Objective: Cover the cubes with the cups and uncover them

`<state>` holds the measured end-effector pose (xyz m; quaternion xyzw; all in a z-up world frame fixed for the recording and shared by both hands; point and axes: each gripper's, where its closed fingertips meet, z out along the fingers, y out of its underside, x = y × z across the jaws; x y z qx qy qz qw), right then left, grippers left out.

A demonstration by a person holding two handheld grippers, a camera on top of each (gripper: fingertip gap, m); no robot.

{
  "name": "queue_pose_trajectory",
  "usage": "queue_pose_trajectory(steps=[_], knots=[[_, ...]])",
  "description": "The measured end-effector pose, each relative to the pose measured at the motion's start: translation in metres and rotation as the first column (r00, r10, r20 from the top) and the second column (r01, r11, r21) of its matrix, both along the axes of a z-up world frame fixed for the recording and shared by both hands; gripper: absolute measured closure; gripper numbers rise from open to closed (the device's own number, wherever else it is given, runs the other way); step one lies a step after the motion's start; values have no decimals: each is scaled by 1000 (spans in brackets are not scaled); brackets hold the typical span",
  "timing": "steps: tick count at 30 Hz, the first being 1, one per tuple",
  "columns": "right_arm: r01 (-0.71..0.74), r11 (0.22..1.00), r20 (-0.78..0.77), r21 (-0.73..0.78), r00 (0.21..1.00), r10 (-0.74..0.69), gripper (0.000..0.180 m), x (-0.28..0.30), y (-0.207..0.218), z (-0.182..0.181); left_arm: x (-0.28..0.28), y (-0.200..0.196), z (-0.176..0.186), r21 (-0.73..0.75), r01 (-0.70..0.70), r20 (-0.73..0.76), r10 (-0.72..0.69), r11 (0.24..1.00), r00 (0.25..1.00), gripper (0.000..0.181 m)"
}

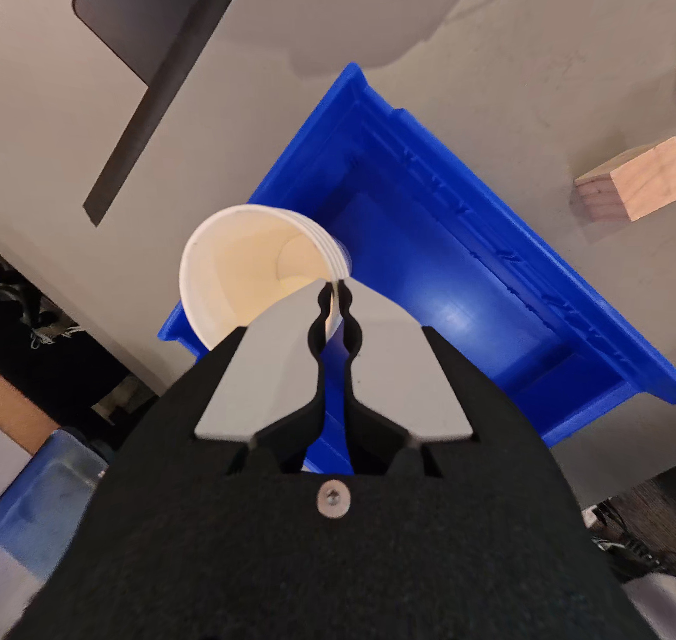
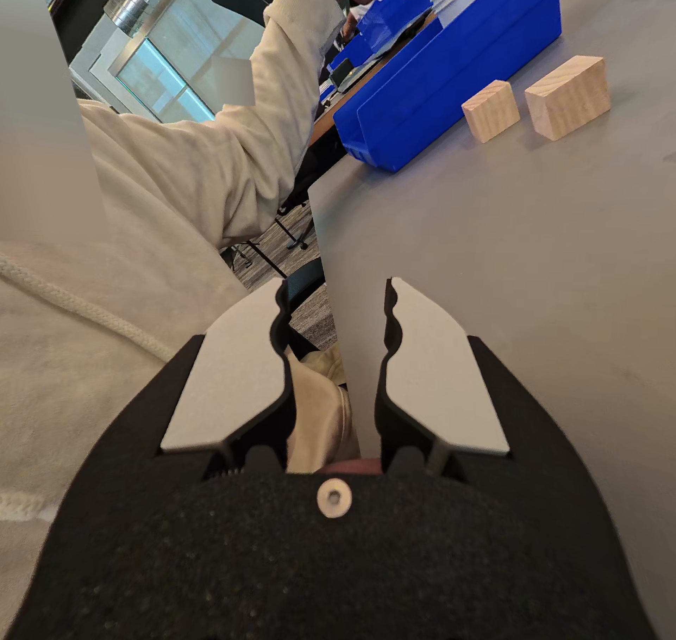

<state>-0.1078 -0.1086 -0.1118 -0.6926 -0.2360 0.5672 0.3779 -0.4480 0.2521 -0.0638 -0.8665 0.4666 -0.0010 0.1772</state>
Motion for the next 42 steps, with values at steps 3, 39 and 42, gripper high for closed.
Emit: queue_pose_trajectory(steps=[3, 39, 42], knots=[[-1, 1000, 0, -5, 1000, 1, 130, 0, 0, 0, -3, 0, 8, 18, -10, 13, 10, 1000, 1000, 177], [-6, 983, -596, -183, 796, -106, 87, -39, 92, 98, 218, -215, 174, 588, 233, 616, -615, 775, 492, 178], [-58, 978, -717, -198, 689, -104, 79, -41, 97, 117, 249, -237, 158, 584, 265, 635, -635, 768, 441, 178]])
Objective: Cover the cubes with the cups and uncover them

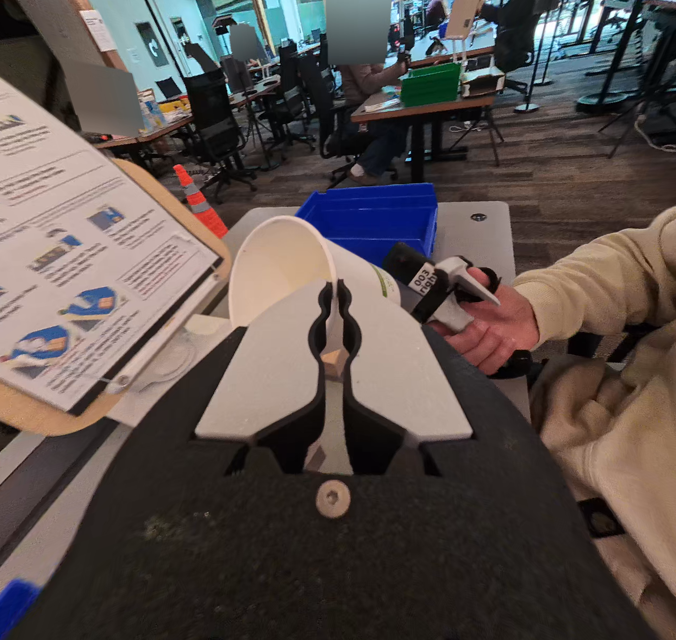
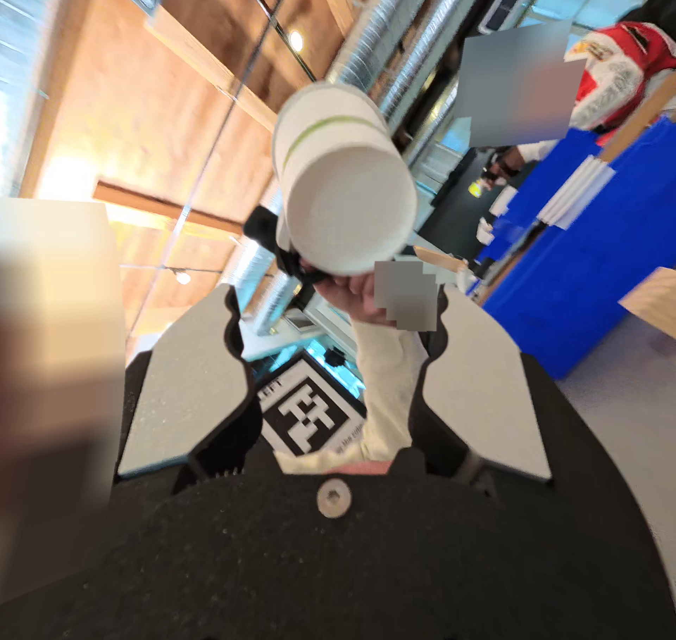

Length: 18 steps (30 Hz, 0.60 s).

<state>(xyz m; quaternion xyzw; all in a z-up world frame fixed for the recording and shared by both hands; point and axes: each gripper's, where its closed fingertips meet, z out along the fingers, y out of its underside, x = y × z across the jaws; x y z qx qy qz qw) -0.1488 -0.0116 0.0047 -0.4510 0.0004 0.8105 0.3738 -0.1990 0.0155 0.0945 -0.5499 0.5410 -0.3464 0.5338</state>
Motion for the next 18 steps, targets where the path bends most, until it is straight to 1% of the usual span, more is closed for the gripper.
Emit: queue_pose_trajectory(steps=[1, 3, 6, 7, 9, 12, 14, 15, 16, 18], knots=[[22, 1000, -34, -4, 999, -23, 79, 2, 1, 4, 8, -5, -6, -6, 14, 1, -14, 1000, 1000, 178], [49, 999, -20, -10, 999, -49, 76, 1, 4, 4, 22, -14, -17, -27, 48, 5, -47, 999, 999, 178], [105, 994, -65, -41, 992, -108, 77, 13, 10, 5, 37, -22, -29, -81, 95, 15, -94, 992, 995, 178], [119, 991, -67, -56, 990, -123, 79, 17, 14, 3, 41, -23, -32, -86, 96, 14, -96, 992, 995, 178], [158, 985, -88, -63, 983, -163, 91, 30, 21, 0, 46, -28, -39, -101, 111, 9, -111, 989, 994, 178], [94, 995, -20, -41, 995, -95, 92, 29, 18, -7, 47, -29, -45, -129, 96, 21, -94, 987, 995, 178], [109, 993, 36, -39, 993, -108, 92, 30, 20, -14, 44, -29, -56, -147, 73, -2, -75, 986, 997, 177], [117, 993, 63, -37, 991, -114, 92, 31, 21, -17, 40, -29, -63, -149, 53, -24, -58, 987, 998, 167], [116, 993, 92, -34, 989, -113, 92, 31, 21, -21, 35, -31, -70, -141, 30, -52, -38, 990, 998, 150], [118, 993, 174, -21, 978, -112, 92, 32, 21, -31, 18, -35, -86, -111, -25, -112, 12, 993, 994, 139]])
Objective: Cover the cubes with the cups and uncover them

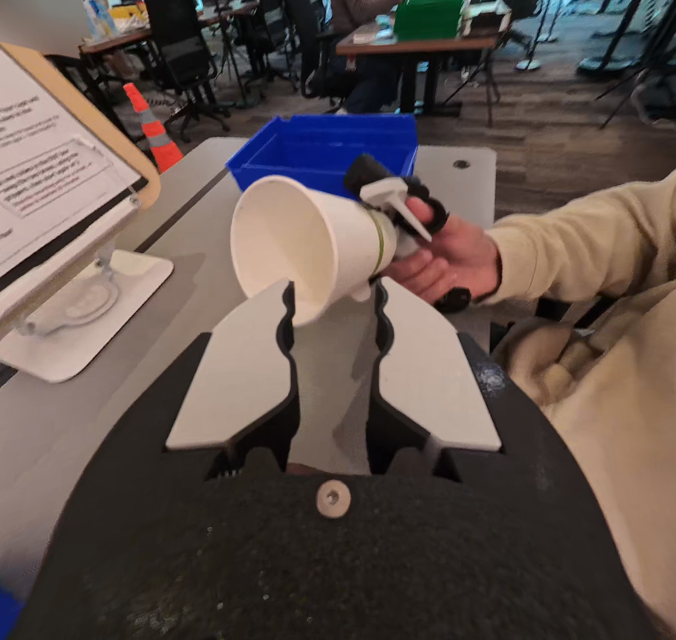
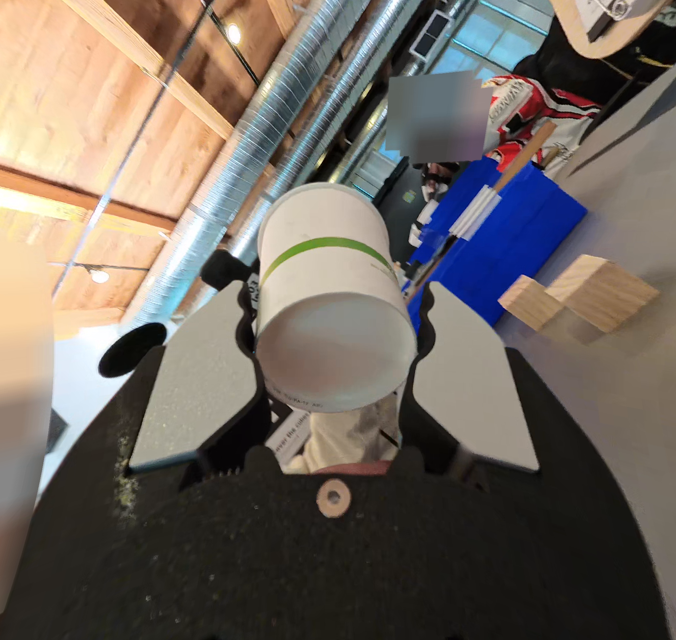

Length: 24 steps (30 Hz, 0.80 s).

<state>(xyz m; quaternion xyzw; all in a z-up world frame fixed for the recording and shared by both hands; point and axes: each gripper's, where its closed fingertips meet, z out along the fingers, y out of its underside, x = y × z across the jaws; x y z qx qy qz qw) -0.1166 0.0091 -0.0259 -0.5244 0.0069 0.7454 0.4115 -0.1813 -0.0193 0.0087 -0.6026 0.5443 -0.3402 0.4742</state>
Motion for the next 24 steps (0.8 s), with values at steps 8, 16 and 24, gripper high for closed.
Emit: queue_pose_trajectory(steps=[8, 16, 24], knots=[[14, 1000, 473, 7, 881, -16, 92, 5, 6, -46, -59, -31, -62, -2, -32, -232, 31, 999, 972, 124], [-155, 987, 826, 53, 563, 44, 92, -15, 10, -43, -36, -11, -44, 81, 76, -506, -24, 994, 862, 103], [-247, 962, 887, 121, 462, 6, 92, -35, -1, -19, 13, 11, -60, -172, 233, -636, -288, 957, 716, 89]])
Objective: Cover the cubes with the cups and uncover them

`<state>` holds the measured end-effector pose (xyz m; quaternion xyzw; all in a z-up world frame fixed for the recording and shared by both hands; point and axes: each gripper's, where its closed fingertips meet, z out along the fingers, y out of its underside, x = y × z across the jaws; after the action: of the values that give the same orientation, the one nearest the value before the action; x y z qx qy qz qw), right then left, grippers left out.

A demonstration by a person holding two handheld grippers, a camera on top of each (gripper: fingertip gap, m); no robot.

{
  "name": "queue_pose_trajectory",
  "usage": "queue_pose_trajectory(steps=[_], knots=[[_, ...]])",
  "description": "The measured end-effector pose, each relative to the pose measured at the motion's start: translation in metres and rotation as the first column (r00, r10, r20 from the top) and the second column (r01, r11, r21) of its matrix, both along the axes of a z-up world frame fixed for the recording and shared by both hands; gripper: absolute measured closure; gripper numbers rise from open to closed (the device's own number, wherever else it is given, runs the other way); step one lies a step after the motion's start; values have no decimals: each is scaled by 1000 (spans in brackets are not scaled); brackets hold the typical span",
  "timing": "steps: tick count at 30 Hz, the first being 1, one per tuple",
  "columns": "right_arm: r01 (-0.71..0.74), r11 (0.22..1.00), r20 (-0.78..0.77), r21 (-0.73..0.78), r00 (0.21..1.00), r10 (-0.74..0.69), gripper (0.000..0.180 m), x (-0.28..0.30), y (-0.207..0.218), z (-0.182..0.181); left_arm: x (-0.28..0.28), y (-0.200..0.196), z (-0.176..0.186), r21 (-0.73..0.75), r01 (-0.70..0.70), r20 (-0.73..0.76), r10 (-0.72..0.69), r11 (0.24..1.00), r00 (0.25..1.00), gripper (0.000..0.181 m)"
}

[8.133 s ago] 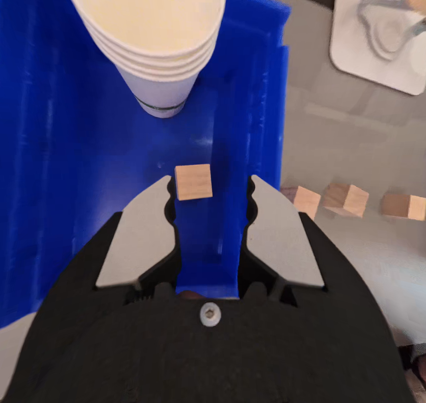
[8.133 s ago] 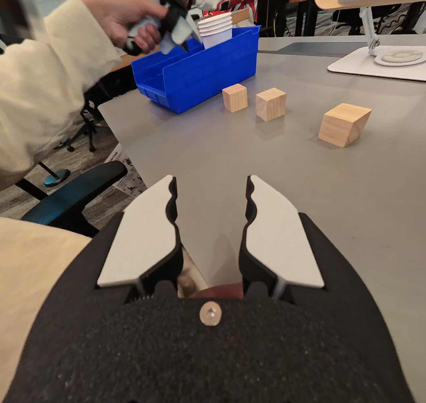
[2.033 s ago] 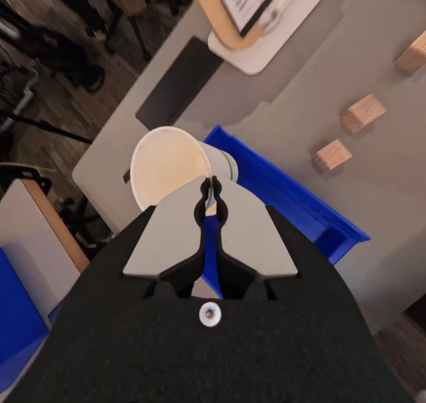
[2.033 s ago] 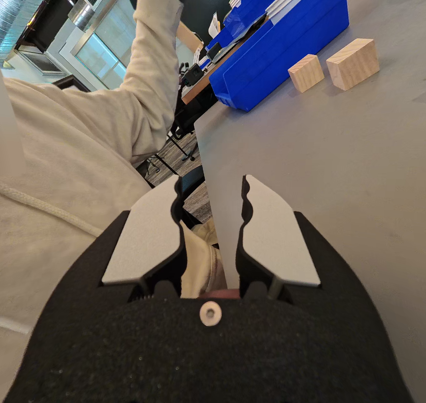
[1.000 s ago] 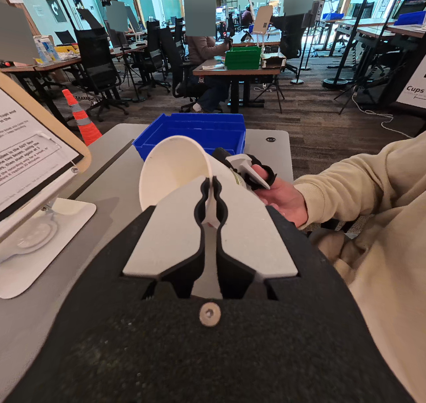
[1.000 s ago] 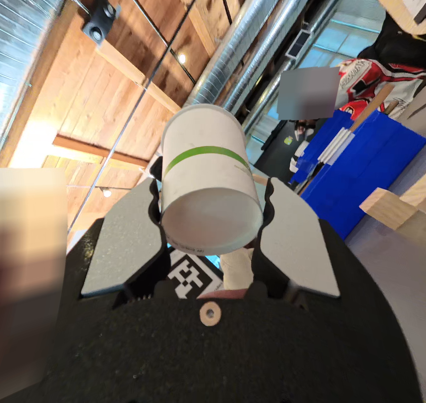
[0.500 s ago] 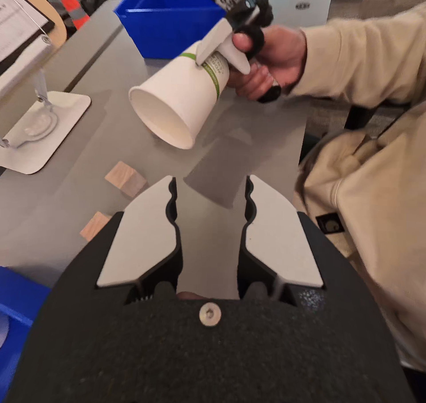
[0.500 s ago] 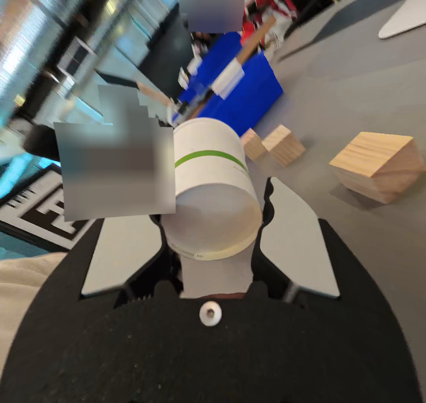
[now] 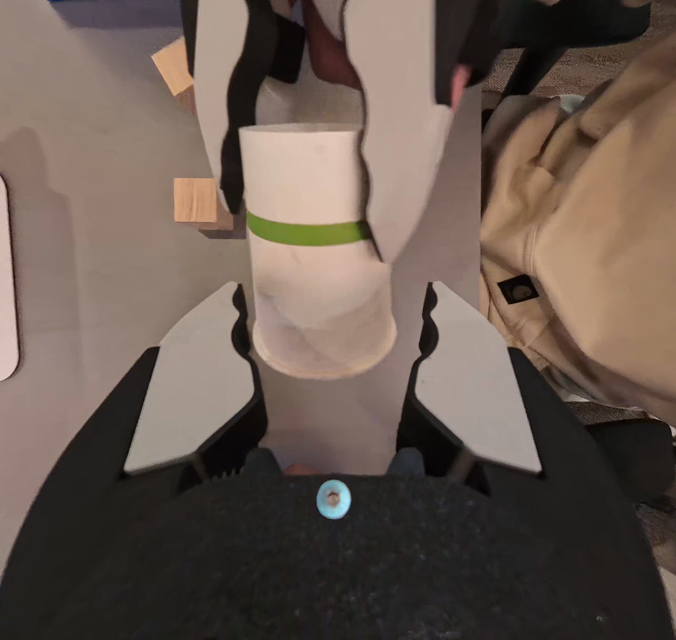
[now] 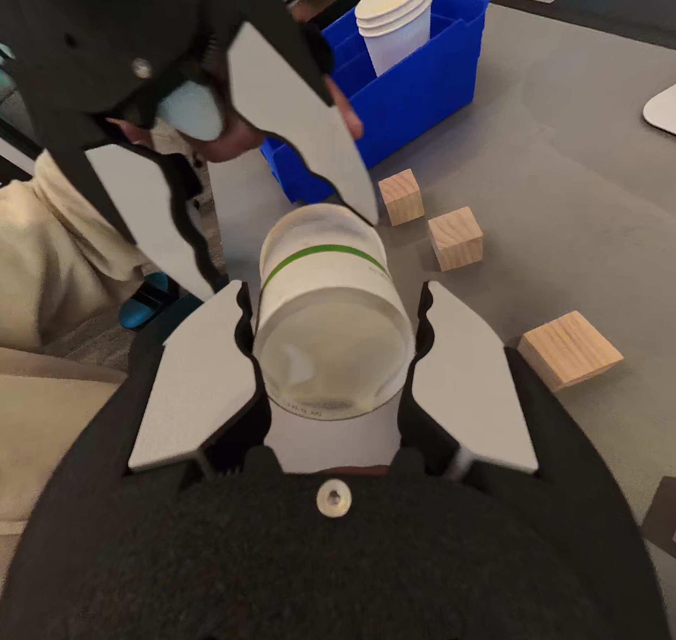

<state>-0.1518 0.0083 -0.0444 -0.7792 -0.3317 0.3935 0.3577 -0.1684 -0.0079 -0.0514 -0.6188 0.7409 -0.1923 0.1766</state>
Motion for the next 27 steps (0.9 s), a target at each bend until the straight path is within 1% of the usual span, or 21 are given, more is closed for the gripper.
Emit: queue_pose_trajectory(steps=[4, 6, 8, 9, 13, 15, 17, 18, 19, 20, 21, 22, 23, 24, 25, 27], knots=[[-11, 1000, -7, 2, 1000, 11, 92, -4, -2, 3, 10, 0, -4, -86, 27, 17, -26, 996, 1000, 88], [-19, 1000, -20, 0, 1000, 19, 92, -5, -3, 4, 11, 0, -11, -103, 33, 11, -32, 994, 999, 88], [-31, 1000, -15, 0, 999, 31, 92, -6, -5, 4, 9, -4, -19, -129, 49, 1, -49, 990, 999, 96], [-34, 999, -10, 5, 999, 34, 92, -6, -6, 2, 9, -6, -22, -140, 59, -1, -59, 988, 998, 97], [-32, 998, 0, 45, 999, 32, 91, -3, -6, -1, 12, -5, -26, -121, 45, 20, -43, 992, 999, 99], [1, 994, -16, 108, 1000, 1, 89, 6, -6, 4, 10, 2, -24, -77, -23, 59, 27, 997, 998, 100], [73, 977, -32, 201, 997, -68, 87, 23, -7, 7, 1, 24, -21, 4, -188, 142, 186, 982, 972, 99], [108, 966, -35, 233, 994, -102, 88, 33, -10, 5, -5, 37, -18, 24, -297, 201, 286, 955, 937, 99], [138, 958, -50, 250, 990, -129, 91, 41, -15, 1, -13, 50, -16, 41, -417, 273, 392, 908, 879, 99], [163, 954, -78, 253, 986, -147, 93, 47, -22, -4, -24, 66, -12, 49, -562, 357, 512, 825, 782, 99], [184, 952, -108, 245, 981, -162, 96, 52, -30, -11, -40, 83, -8, 24, -717, 443, 636, 696, 632, 99], [205, 950, -139, 233, 974, -176, 98, 55, -38, -19, -59, 94, -9, -29, -829, 499, 726, 559, 473, 99], [219, 951, -172, 220, 968, -184, 101, 56, -45, -26, -76, 101, -11, -89, -895, 547, 772, 437, 323, 99], [223, 953, -195, 206, 964, -183, 103, 55, -52, -34, -88, 106, -14, -141, -924, 585, 783, 356, 212, 99], [206, 960, -190, 192, 967, -170, 103, 52, -58, -42, -98, 113, -19, -146, -943, 605, 781, 298, 154, 99], [174, 969, -151, 175, 977, -148, 104, 47, -65, -52, -113, 130, -30, -103, -976, 619, 781, 191, 87, 100]])
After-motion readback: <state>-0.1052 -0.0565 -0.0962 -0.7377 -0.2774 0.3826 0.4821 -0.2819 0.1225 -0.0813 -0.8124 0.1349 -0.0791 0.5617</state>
